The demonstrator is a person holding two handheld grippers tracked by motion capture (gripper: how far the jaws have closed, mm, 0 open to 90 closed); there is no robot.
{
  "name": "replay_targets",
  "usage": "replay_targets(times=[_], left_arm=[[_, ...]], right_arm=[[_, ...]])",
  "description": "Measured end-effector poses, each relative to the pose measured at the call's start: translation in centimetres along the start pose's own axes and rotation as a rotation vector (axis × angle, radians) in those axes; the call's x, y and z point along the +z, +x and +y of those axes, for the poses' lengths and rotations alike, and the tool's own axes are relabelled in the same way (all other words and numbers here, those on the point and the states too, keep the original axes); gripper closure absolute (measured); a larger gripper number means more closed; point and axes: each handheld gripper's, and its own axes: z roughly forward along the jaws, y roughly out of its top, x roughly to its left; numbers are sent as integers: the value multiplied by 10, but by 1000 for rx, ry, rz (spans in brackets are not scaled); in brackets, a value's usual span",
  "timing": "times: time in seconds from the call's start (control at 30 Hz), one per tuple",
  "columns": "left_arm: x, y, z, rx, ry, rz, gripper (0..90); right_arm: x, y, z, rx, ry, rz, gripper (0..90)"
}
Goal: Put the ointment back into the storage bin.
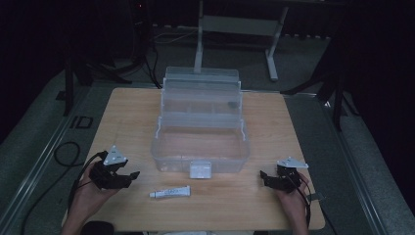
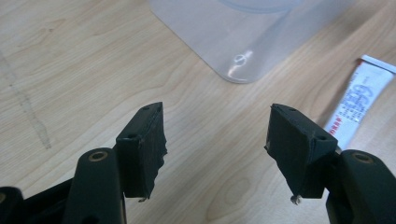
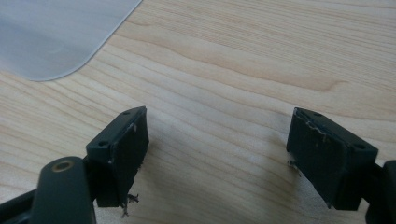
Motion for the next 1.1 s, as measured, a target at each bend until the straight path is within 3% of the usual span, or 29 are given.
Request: replay_targets(times=[0.27,0.8,1.1], left_arm=[[-4,-8,9,62,34,-27,376],[-5,-17,23,130,78,-61,376],[-3,-24,37,207,116,-100,376]], right_arm=[[0,0,0,0,-1,0,204],[0,0,0,0,-1,0,204],[0,0,0,-1,-1,0,203]])
